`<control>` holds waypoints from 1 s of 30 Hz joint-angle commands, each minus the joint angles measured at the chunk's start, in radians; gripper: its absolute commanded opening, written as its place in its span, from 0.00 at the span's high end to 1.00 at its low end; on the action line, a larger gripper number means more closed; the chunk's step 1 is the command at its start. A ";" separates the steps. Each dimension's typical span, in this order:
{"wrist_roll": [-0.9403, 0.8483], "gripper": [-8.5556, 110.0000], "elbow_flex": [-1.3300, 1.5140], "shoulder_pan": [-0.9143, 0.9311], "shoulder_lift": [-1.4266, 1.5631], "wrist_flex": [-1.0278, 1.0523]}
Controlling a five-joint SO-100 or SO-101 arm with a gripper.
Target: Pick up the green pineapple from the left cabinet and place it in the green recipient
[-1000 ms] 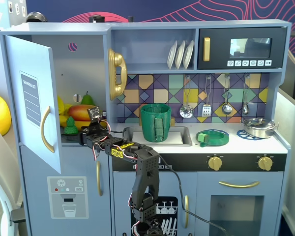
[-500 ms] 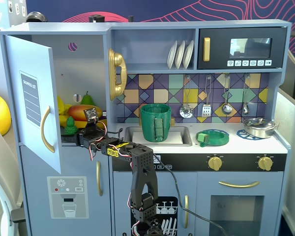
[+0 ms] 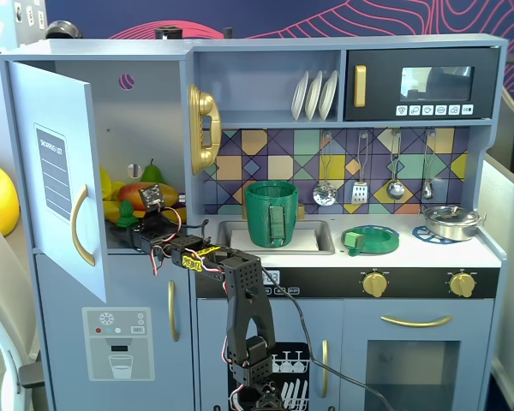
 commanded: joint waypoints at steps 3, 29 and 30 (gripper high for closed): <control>-0.126 0.93 0.011 -0.044 0.206 0.133; -0.077 0.93 0.364 0.324 1.068 0.400; -0.046 0.93 0.345 0.362 1.065 0.411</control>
